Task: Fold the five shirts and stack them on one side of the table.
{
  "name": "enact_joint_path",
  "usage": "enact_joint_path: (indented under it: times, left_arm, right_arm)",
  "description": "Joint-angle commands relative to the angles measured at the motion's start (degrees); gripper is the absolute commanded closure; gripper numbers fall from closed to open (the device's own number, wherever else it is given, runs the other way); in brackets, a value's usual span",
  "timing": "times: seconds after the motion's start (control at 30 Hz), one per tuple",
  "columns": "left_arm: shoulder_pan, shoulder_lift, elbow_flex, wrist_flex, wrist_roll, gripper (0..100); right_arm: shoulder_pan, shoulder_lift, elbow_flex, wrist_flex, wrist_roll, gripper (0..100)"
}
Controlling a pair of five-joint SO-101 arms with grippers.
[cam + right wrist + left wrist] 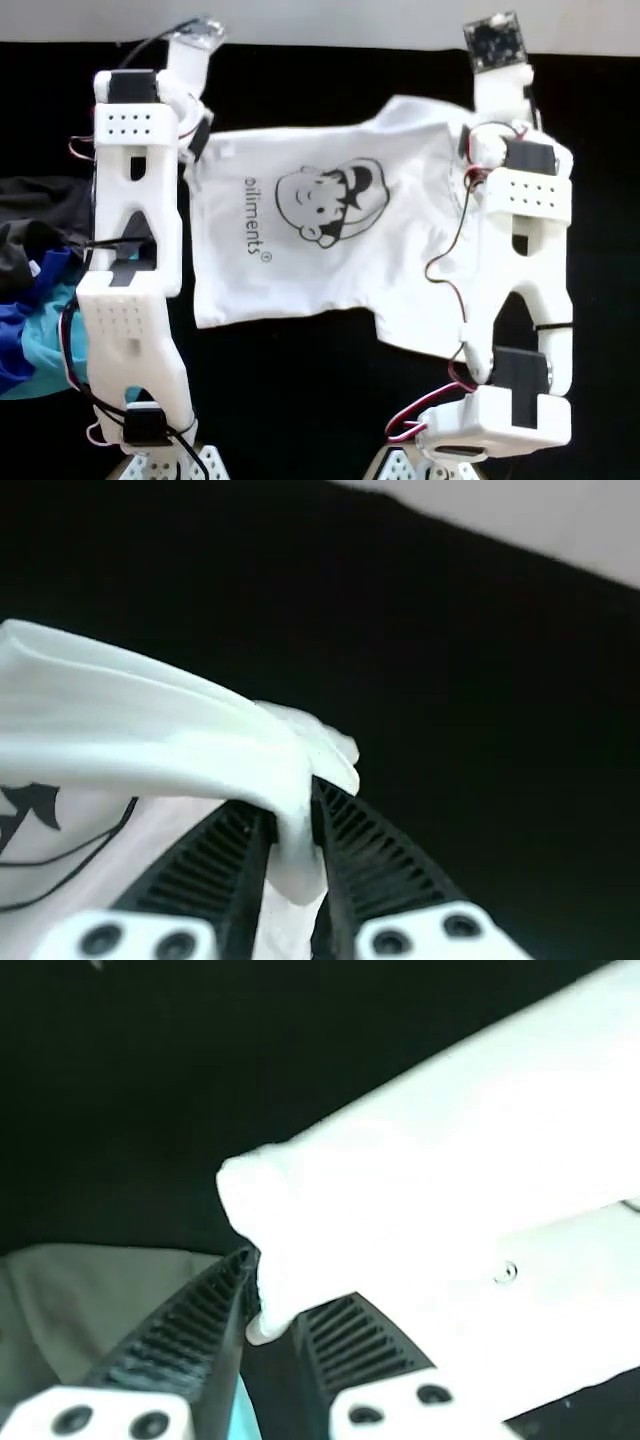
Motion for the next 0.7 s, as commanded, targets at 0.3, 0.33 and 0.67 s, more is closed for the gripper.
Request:
enact_joint_path:
  times: [0.3,0.33,0.67]
  left_arm:
    - [1.01,-0.31,0.13,11.78,-0.35,99]
    - [1.01,-0.31,1.71,11.78,-0.35,99]
    - [1.89,-15.43,28.18,11.78,-0.53,99]
  right_arm:
    - [-0.13,-0.57,4.62,16.92,0.44,99.3]
    - [-0.22,-0.66,4.62,18.95,0.53,99.3]
    - [-0.4,-12.0,5.67,35.3,0.35,99.3]
